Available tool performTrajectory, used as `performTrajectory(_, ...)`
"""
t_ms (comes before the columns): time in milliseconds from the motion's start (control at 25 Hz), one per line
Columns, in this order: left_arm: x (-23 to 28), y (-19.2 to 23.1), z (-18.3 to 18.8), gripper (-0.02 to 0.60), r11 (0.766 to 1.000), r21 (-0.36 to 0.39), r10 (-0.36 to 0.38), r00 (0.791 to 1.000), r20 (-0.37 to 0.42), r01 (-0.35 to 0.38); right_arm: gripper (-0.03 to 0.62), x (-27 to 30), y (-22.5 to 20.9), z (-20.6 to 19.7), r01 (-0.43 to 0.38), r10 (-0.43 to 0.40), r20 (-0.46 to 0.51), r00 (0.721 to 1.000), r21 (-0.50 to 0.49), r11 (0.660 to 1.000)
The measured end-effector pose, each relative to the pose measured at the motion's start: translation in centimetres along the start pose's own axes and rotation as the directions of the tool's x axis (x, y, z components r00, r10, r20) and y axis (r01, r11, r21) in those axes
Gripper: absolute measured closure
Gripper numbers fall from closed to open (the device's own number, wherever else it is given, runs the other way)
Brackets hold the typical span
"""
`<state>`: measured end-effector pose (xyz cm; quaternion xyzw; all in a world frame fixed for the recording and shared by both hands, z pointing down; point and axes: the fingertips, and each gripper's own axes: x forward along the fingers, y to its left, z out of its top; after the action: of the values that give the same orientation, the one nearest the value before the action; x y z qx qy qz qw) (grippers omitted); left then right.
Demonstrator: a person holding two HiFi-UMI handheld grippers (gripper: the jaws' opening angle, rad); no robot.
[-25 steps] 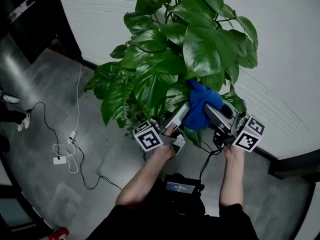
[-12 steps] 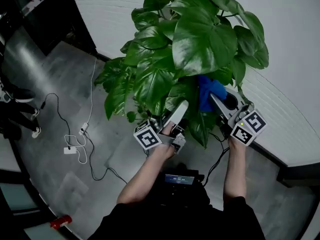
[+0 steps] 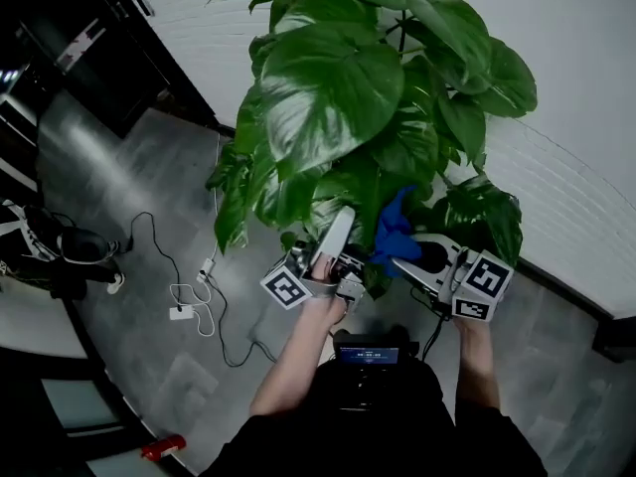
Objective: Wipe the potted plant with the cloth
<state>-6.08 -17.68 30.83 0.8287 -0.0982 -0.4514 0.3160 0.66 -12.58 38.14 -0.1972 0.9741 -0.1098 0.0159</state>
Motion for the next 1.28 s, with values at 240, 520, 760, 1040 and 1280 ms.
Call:
performTrajectory(240,-0.1,0.7,0.4,0.441,0.999,0.028,0.024,1.0,0.005,-0.024,0.497,-7.1,3.2,5.4,-0.105,0.111,0.158,0.981,-0.05,0.993)
performTrajectory(520,-0.9,-0.2,2.0,0.36,0.999,0.019,-0.039,0.993,0.115,0.037,0.497,-5.1,3.2,18.6,0.24,-0.118,0.289,0.95,-0.433,0.869)
performTrajectory(760,-0.4,-2.0,2.9,0.359,0.991,0.056,-0.124,0.987,0.101,0.119,0.497,7.1,0.2,11.8,0.136,-0.218,-0.105,0.97,-0.507,0.851)
performTrajectory(1040,-1.2,-1.9,2.9,0.357,0.991,0.054,-0.126,0.989,0.072,0.123,0.497,6.7,-5.8,13.6,0.352,-0.396,0.003,0.918,-0.465,0.812)
performTrajectory(1280,-1.4,-2.4,3.9,0.333,0.986,0.023,-0.169,0.979,0.115,0.168,0.497,8.2,0.3,9.7,0.022,-0.038,-0.049,0.998,-0.293,0.956)
